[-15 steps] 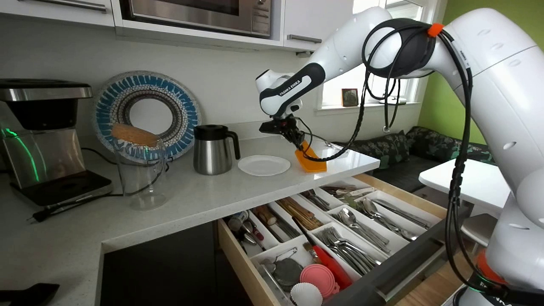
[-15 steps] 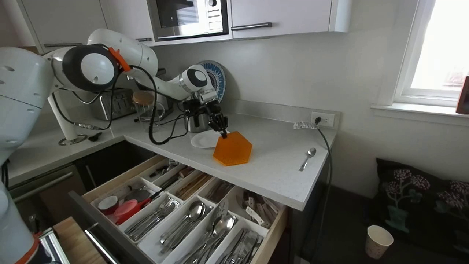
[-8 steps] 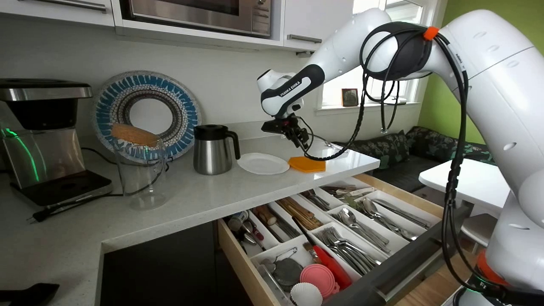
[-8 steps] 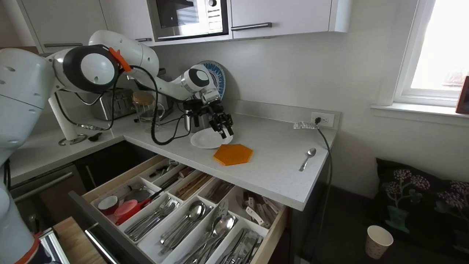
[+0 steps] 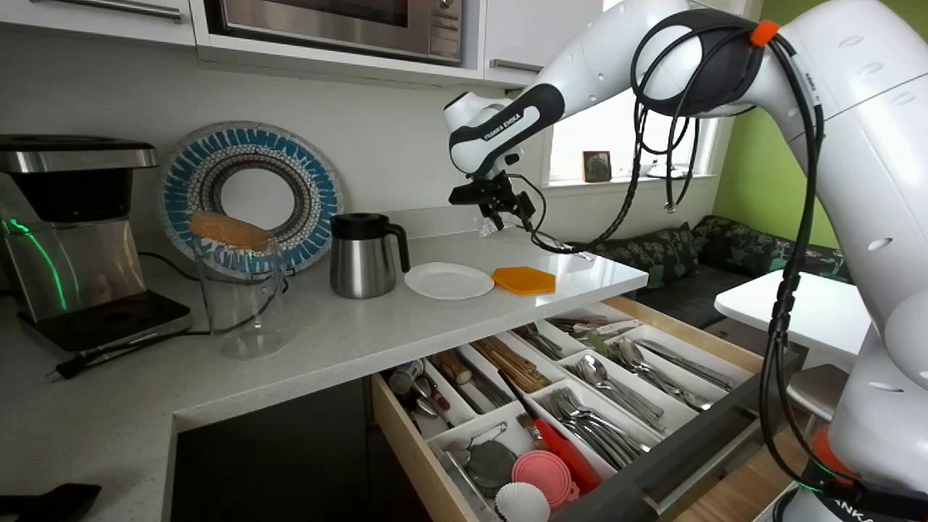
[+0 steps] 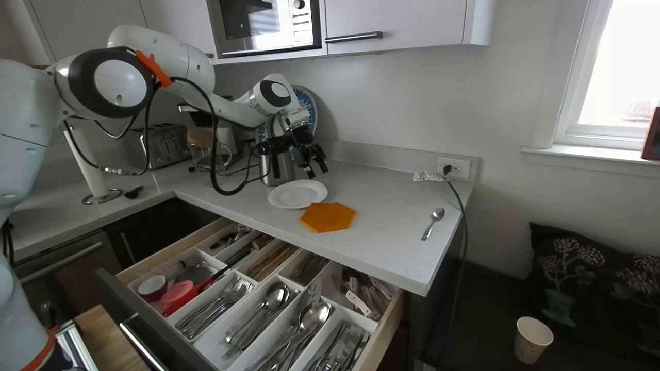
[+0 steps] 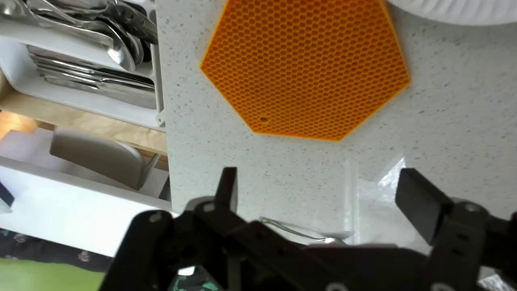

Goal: Pick up the orange mat from the drawer and put it on the kitchen counter, move the white plate on the kitchen counter a little to the left

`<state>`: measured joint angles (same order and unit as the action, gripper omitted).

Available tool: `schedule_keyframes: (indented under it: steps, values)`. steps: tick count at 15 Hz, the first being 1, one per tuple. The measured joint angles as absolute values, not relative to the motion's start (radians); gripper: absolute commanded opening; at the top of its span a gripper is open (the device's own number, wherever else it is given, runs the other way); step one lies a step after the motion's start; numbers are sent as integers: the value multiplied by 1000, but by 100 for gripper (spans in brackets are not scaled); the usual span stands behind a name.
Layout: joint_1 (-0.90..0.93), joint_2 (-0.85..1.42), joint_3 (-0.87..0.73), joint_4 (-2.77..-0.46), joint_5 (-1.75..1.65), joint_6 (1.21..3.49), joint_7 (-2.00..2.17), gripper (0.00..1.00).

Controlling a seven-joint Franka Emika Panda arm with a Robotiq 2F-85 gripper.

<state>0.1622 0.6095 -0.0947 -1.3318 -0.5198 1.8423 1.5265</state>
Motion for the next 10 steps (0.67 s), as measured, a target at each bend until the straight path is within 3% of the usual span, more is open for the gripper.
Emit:
schedule_keyframes:
  steps: [10]
  values:
    - [264, 426, -37, -1676, -674, 1909, 1344, 100]
